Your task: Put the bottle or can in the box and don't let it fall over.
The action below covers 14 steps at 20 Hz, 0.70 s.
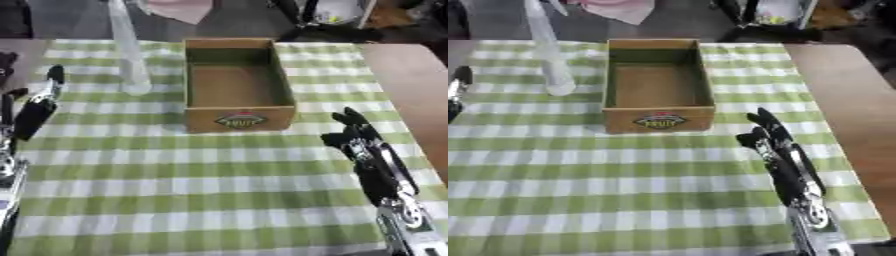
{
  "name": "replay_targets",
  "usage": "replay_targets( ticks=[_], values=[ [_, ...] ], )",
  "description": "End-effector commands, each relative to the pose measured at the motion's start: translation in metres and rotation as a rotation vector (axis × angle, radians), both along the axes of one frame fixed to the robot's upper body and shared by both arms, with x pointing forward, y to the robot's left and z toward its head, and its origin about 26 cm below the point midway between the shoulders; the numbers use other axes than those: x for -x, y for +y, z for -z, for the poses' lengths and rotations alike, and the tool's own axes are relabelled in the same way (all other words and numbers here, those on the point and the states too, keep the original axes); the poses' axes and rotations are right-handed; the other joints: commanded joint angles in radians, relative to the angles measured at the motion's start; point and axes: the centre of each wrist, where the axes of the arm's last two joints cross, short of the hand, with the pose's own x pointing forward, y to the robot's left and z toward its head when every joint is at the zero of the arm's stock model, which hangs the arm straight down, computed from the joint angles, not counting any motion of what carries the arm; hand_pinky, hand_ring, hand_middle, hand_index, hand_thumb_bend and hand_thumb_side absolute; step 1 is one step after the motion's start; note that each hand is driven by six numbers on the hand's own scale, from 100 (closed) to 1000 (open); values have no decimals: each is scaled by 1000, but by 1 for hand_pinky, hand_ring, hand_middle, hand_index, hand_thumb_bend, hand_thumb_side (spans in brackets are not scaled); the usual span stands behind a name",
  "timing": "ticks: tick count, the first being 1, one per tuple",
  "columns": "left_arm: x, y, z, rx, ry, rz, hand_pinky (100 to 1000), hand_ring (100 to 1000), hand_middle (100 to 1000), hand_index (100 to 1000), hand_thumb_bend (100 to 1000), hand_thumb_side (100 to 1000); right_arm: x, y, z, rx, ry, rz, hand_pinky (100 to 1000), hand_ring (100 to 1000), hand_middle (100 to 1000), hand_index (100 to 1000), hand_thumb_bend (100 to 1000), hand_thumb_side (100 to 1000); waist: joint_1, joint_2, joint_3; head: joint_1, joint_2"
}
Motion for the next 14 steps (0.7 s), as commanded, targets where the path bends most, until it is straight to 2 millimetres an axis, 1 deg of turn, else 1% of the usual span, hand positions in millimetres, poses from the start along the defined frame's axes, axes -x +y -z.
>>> replay_targets(
  ticks=[1, 4, 7, 14],
  values=[
    [-19, 5, 0, -72, 25, -15, 826, 1000, 1000, 953, 527, 640, -1, 0, -6, 10, -19, -15, 794, 723, 910, 1000, 100, 615, -3, -22, -4, -2, -5],
    [-39, 1, 0, -79, 33, 6, 824, 1000, 1000, 955, 537, 651, -1, 1, -6, 7, -19, -20, 794, 723, 910, 1000, 100, 616, -11, -20, -15, 5, -10],
    [-56, -4, -4, -86, 33, 32, 826, 1000, 1000, 959, 553, 654, -2, 3, -6, 3, -19, -30, 794, 723, 910, 1000, 100, 618, -17, -18, -26, 13, -11],
    [-83, -14, -22, -110, 7, 48, 826, 1000, 1000, 961, 570, 662, -1, 7, -5, -3, -15, -49, 793, 723, 910, 1000, 100, 622, -31, -14, -48, 29, -25]
  ],
)
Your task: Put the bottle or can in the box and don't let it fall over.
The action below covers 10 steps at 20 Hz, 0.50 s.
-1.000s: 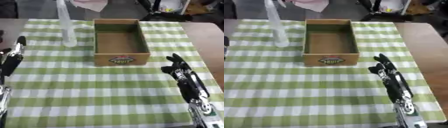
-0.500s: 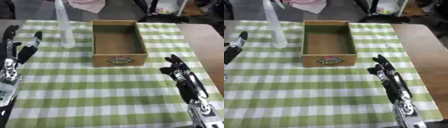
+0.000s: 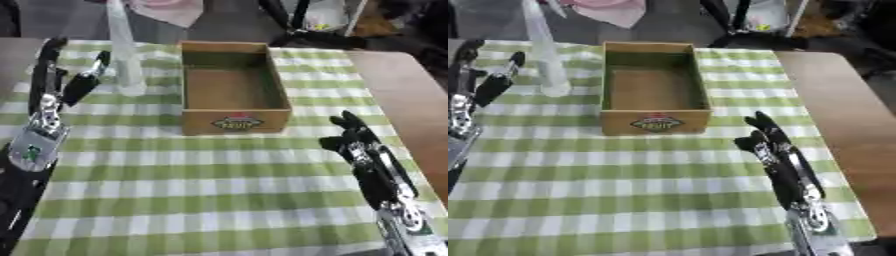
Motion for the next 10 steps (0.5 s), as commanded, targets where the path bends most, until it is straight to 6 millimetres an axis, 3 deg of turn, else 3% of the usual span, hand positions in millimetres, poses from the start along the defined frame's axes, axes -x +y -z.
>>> replay_targets(
  ticks=[1, 10],
  values=[
    [-10, -2, -16, -19, -40, 9, 826, 1000, 1000, 961, 587, 665, -1, 1, -5, 0, -18, -17, 793, 723, 910, 1000, 100, 623, 1, -9, -9, 8, -17],
    [-27, -5, -40, -79, -79, 4, 830, 1000, 1000, 965, 571, 648, -2, 5, -5, -1, -17, -44, 793, 723, 910, 1000, 100, 630, -2, 6, -53, 21, -31]
  ],
)
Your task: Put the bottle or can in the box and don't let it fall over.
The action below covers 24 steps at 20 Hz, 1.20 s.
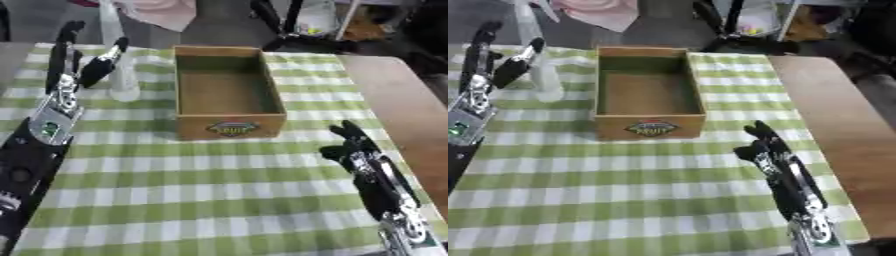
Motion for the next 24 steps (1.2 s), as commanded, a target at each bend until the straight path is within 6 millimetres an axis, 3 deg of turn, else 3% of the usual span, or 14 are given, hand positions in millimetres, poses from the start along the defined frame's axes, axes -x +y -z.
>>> replay_targets(
  ticks=[1, 12, 17, 22, 24],
  values=[
    [-6, 3, -21, -22, -49, -12, 829, 1000, 1000, 965, 554, 643, -2, 0, -6, 3, -21, -14, 793, 723, 911, 1000, 100, 631, 2, -5, -10, 6, -17],
    [-11, 11, -20, -50, 28, -101, 831, 1000, 1000, 943, 466, 602, -3, 1, -7, 1, -25, -18, 793, 722, 911, 1000, 100, 638, 5, 17, -36, 18, -30],
    [-11, 12, -14, -55, 86, -87, 829, 1000, 1000, 856, 328, 487, -4, 1, -7, 0, -27, -17, 793, 722, 911, 1000, 100, 639, 7, 19, -37, 19, -31],
    [-11, 10, -13, -52, 102, -71, 829, 1000, 1000, 795, 254, 412, -3, 1, -7, 1, -24, -16, 793, 723, 911, 1000, 100, 640, 8, 18, -37, 24, -33],
    [-11, 9, -13, -55, 103, -66, 828, 1000, 1000, 736, 167, 327, -4, 1, -7, 1, -24, -17, 793, 722, 911, 1000, 100, 640, 8, 18, -36, 24, -34]
  ],
)
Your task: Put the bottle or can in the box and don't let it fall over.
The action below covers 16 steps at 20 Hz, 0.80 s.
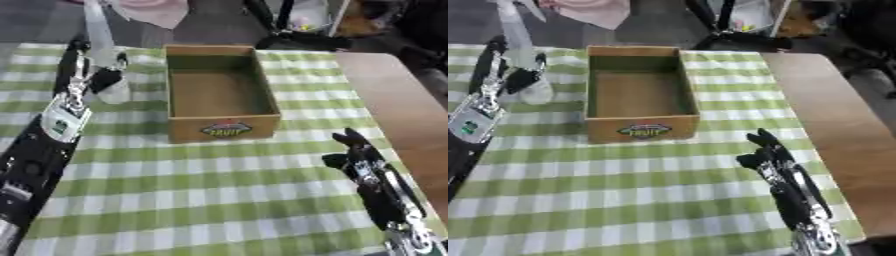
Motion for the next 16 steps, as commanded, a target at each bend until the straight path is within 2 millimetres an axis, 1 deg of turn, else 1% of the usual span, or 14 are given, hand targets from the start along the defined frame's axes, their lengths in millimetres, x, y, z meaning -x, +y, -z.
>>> replay_targets(
  ticks=[1, 2, 3, 4, 7, 8, 10, 11, 12, 16],
  values=[
    [-3, 0, -16, -5, -32, 7, 826, 1000, 1000, 660, 100, 249, -2, -1, -5, 0, -19, -4, 794, 722, 911, 1000, 100, 641, 5, -12, -1, 2, -15],
    [-3, 0, -16, -3, -33, 8, 823, 1000, 986, 553, 100, 193, -2, -1, -5, 0, -18, -4, 794, 722, 911, 1000, 100, 641, 4, -13, -1, 2, -16],
    [-3, 0, -15, 0, -34, 9, 818, 1000, 935, 474, 100, 117, -2, -1, -5, 0, -18, -4, 794, 722, 911, 1000, 100, 642, 4, -13, -1, 2, -17],
    [-2, -1, -15, 3, -34, 11, 818, 1000, 933, 476, 100, 100, -2, -1, -5, 0, -17, -4, 793, 722, 912, 1000, 100, 641, 4, -13, -1, 1, -17],
    [-1, -1, -16, 12, -49, 34, 814, 1000, 938, 469, 100, 110, -2, -1, -5, 0, -17, -2, 794, 722, 912, 1000, 100, 642, 4, -13, 0, 1, -17],
    [0, 0, -18, 19, -62, 43, 811, 1000, 944, 463, 100, 119, -2, -1, -4, 0, -16, 0, 794, 722, 912, 1000, 100, 650, 4, -13, 1, 1, -17],
    [2, 2, -23, 42, -91, 61, 806, 1000, 966, 452, 100, 165, -2, -2, -5, 0, -18, 2, 794, 722, 912, 1000, 100, 643, 4, -13, 2, 1, -17],
    [4, 3, -25, 56, -103, 69, 806, 1000, 966, 452, 100, 165, -2, -2, -5, -1, -18, 4, 794, 722, 912, 1000, 100, 643, 4, -13, 3, 0, -18],
    [5, 5, -29, 74, -122, 75, 796, 1000, 974, 435, 100, 227, -2, -2, -5, -1, -18, 7, 794, 722, 912, 1000, 100, 644, 4, -13, 4, -1, -17],
    [14, 12, -51, 159, -205, 108, 786, 1000, 980, 432, 100, 249, -2, -3, -5, 0, -19, 13, 794, 722, 912, 1000, 100, 646, 7, -14, 11, -7, -12]
  ],
)
